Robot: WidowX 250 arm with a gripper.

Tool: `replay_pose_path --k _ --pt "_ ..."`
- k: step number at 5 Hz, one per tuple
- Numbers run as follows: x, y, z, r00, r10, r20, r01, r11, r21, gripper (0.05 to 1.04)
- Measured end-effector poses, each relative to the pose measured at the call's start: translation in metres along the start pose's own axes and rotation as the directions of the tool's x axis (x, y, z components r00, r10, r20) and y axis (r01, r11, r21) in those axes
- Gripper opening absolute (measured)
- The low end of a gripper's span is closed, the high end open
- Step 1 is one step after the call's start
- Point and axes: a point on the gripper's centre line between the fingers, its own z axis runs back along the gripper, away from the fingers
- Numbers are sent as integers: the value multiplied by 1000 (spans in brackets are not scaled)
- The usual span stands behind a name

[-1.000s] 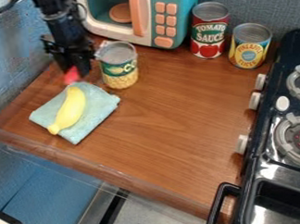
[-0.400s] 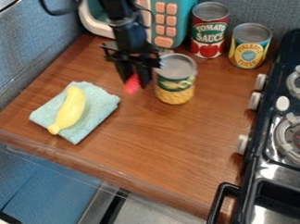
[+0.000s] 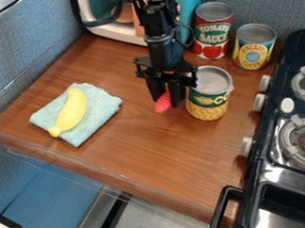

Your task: Lift the orange fork

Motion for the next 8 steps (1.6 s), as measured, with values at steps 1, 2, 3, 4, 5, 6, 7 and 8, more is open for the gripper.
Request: replay_pose_path --k 1,2,3,4,5,6,7,8 --pt "0 0 0 1000 -5 -3 5 1000 7 421" --pt "4 18 6 1000 21 19 -22 999 32 421" --pt "10 43 17 996 63 57 -66 996 63 421" --pt "17 57 6 997 63 49 -67 994 88 421" --pt "20 63 -18 998 57 30 -60 994 96 421" --pt "29 66 -23 998 40 50 -45 994 102 421" --pt "29 66 -23 999 31 43 -35 995 97 515" --pt "24 66 -20 999 19 32 -22 996 91 818"
